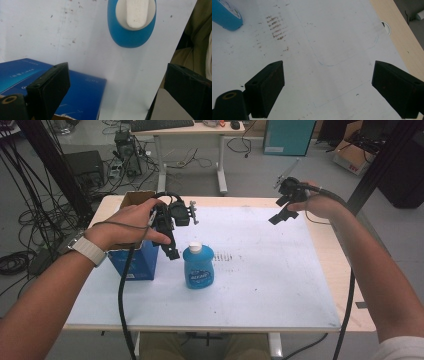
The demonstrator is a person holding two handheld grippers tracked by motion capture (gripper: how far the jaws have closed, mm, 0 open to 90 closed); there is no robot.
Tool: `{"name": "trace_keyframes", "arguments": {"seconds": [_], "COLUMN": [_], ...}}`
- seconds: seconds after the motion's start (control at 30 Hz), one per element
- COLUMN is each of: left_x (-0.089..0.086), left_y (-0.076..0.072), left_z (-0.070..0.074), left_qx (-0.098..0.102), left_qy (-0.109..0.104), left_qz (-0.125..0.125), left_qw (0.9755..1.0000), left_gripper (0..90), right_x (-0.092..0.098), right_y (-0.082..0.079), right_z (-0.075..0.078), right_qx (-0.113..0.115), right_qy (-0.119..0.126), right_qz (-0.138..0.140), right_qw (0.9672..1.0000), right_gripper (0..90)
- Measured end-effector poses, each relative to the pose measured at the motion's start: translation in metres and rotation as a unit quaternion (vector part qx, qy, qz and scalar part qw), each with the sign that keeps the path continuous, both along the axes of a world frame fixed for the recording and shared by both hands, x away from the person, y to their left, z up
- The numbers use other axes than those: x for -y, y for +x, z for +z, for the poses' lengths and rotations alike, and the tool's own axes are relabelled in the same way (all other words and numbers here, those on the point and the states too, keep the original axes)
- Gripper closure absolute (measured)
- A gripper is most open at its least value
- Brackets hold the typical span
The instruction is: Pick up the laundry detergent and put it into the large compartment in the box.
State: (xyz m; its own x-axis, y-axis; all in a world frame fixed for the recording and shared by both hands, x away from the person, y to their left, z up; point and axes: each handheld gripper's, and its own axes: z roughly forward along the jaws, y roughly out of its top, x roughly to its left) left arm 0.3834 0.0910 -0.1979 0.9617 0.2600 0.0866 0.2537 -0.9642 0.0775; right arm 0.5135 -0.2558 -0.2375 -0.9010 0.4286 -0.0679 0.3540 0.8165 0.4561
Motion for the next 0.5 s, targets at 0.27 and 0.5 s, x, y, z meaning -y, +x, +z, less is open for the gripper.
{"name": "trace_keyframes", "arguments": {"seconds": [0.27, 0.5], "left_x": [0.0009, 0.0067], "left_y": [-0.0016, -0.0033], "left_z": [0.0042, 0.0087], "left_qx": [0.001, 0.006], "left_qy": [-0.008, -0.011], "left_qz": [0.005, 0.003], "left_qw": [1.0000, 0.9999], "left_gripper": [6.5, 6.2], "right_x": [-0.0006, 0.0002], "right_y": [-0.0002, -0.0013], "right_z": [0.0003, 0.0012], "right_qx": [0.001, 0.002], "right_qy": [0.000, -0.002], "right_qz": [0.001, 0.000], "right_qw": [1.0000, 1.0000], "right_gripper": [11.0, 11.0]}}
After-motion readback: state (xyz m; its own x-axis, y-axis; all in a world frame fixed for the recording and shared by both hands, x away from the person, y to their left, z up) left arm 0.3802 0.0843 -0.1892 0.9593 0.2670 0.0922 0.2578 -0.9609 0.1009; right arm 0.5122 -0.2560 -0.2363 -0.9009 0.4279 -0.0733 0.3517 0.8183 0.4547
